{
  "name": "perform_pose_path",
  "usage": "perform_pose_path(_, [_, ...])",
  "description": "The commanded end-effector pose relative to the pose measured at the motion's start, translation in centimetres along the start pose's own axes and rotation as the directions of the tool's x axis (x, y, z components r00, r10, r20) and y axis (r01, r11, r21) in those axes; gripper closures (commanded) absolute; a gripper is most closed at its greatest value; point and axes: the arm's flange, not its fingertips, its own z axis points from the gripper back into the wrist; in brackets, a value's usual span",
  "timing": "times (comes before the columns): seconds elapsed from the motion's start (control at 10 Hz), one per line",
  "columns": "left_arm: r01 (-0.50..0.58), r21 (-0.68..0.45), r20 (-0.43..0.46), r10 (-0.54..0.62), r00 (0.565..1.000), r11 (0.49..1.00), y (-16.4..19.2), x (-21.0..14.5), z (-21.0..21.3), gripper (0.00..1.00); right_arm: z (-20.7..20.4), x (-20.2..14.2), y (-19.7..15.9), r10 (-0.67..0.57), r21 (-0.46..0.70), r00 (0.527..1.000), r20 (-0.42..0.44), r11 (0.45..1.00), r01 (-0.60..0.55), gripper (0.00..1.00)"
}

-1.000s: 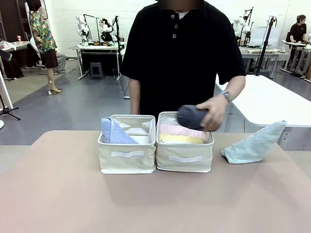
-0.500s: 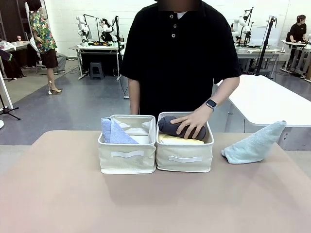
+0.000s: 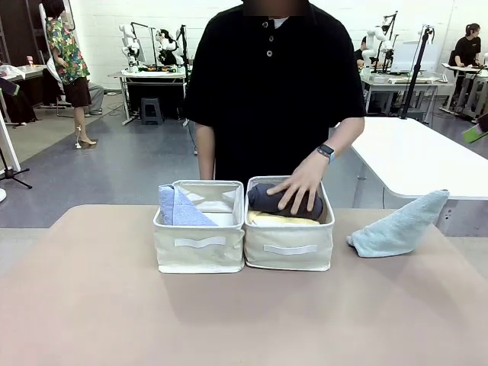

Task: Sort the towels based on their folding style.
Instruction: Pick up another triangle-folded towel from the table and place it in the left Fabric basket.

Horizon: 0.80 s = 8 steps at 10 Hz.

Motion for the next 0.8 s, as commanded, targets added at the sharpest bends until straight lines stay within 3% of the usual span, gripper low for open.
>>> perform_pose_path(0.0, [0.002, 0.006, 0.002, -0.002, 1.000, 1.000, -0.1, 0.1, 0.1, 0.02, 0.3, -1.1, -0.9, -0.048, 0.058, 0.999, 0.000, 0.997, 0.048, 0.00])
perform_pose_path(0.1, [0.002, 0.006, 0.002, -0.002, 1.000, 1.000, -0.1, 0.1, 0.1, 0.02, 0.0, 0.0, 0.0, 0.000, 0.000, 1.000, 0.000, 1.000, 0.000, 0.00])
perform_pose_path(0.7, [0.002, 0.006, 0.002, -0.002, 1.000, 1.000, -0.1, 0.1, 0.1, 0.02, 0.1, 0.1, -0.1, -0.003, 0.003, 1.000, 0.011, 1.000, 0.003, 0.00])
